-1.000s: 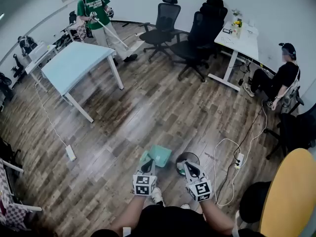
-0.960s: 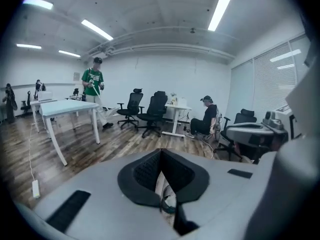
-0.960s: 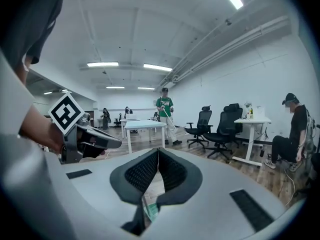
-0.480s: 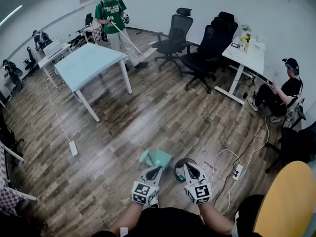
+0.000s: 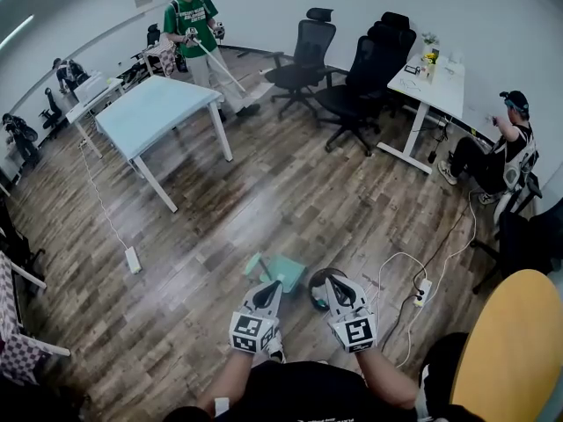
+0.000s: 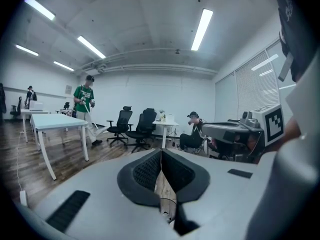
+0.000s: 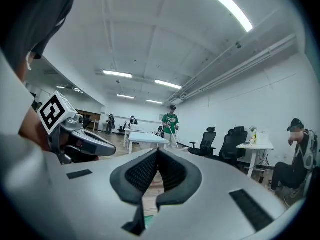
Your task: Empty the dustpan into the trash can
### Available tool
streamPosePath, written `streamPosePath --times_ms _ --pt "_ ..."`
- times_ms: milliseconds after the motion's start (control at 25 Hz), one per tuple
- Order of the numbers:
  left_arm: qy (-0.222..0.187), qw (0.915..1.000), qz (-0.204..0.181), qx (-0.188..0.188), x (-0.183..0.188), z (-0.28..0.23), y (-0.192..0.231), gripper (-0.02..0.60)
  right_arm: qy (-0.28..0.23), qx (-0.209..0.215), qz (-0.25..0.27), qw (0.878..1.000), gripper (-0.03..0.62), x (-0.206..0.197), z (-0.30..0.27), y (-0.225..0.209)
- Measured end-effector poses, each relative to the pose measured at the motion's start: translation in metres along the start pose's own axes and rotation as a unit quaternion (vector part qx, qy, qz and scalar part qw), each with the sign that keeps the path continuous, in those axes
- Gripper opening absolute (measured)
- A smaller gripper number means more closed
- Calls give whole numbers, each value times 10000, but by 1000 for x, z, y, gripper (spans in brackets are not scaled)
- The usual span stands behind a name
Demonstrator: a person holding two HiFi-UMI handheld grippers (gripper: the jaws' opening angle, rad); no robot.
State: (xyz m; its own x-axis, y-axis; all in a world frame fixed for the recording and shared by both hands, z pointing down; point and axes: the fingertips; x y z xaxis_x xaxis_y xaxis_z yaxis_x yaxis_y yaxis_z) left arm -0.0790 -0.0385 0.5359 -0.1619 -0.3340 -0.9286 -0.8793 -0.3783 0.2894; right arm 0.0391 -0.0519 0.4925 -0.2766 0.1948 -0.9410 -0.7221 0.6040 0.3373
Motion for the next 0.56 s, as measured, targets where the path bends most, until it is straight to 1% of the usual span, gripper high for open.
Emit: streamPosePath --times_ms 200,360,560 --pt "7 10000 9 49 -1 2 -10 24 10 -72 -8 10000 23 2 16 -7" --pt "48 10000 -47 27 -4 1 -25 23 -14 -161 -116 9998 23 -3 31 -15" --pt "23 9999 -140 14 -8 -4 -37 25 35 -173 19 9998 23 -12 40 -23"
Point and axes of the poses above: the fingertips, and each gripper's own axes: z backward along the fingers, y to its left, x out of its top, and after that the axes turned 12 degrees about z, right-handed
